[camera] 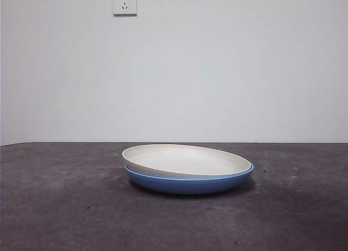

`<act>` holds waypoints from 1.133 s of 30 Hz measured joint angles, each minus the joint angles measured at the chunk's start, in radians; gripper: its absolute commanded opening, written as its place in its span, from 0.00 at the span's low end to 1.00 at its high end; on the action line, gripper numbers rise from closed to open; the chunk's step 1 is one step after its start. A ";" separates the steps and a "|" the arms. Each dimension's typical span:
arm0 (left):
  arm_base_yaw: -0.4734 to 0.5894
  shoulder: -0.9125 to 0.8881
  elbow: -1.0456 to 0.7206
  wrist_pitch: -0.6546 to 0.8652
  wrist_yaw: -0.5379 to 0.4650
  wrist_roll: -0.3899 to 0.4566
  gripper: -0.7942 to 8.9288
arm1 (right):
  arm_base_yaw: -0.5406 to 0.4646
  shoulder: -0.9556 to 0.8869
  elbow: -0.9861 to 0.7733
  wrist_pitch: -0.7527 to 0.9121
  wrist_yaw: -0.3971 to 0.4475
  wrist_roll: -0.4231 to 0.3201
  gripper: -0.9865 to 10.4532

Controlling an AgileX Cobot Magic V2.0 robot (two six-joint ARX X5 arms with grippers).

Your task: Pick up the white plate, put it on the blue plate, put it on desk

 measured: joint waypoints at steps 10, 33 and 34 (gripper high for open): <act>0.000 0.000 0.000 0.000 0.000 0.000 0.10 | 0.005 -0.075 -0.020 -0.153 0.023 0.040 0.09; 0.000 0.000 0.000 0.000 -0.001 0.000 0.10 | 0.005 -0.073 -0.019 -0.219 0.023 0.136 0.09; 0.000 0.000 0.000 0.000 -0.001 0.000 0.10 | 0.005 -0.073 -0.019 -0.219 0.023 0.136 0.09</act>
